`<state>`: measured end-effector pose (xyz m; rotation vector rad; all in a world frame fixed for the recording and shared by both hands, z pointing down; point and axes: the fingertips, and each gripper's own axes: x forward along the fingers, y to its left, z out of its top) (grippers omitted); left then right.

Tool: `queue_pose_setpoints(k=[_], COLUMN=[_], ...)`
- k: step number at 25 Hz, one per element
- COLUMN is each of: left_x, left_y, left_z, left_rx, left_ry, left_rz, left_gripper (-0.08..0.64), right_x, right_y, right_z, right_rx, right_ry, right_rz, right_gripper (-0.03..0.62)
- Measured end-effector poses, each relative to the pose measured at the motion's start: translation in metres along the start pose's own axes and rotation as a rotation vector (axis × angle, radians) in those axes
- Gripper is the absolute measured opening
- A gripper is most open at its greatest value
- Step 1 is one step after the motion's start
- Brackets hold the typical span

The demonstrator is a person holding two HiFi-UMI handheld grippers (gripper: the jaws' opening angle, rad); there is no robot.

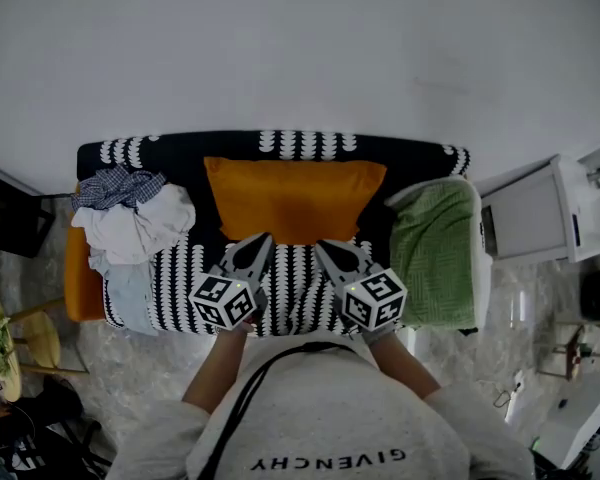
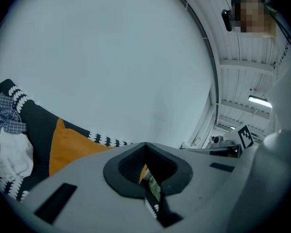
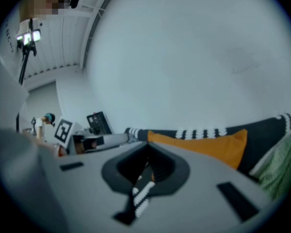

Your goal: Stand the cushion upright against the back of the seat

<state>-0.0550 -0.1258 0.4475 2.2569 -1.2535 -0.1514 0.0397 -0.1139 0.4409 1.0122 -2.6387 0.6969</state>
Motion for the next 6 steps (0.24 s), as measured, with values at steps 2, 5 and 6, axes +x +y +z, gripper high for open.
queue_pose_setpoints(k=[2, 5, 6], left_x=[0.0006, 0.0023, 0.0028], left_y=[0.0001, 0.001, 0.0013], left_z=[-0.0009, -0.0021, -0.0025], left_rx=[-0.004, -0.009, -0.011], left_ry=[0.001, 0.004, 0.005], left_rz=[0.0, 0.0, 0.0], left_gripper=[0.023, 0.023, 0.023], right_x=[0.0002, 0.0009, 0.0011], right_y=[-0.001, -0.0031, -0.0039], right_z=[-0.0006, -0.0015, -0.0018], right_rx=[0.003, 0.005, 0.006], right_ry=[0.002, 0.005, 0.007], right_rz=[0.0, -0.001, -0.001], right_gripper=[0.018, 0.018, 0.018])
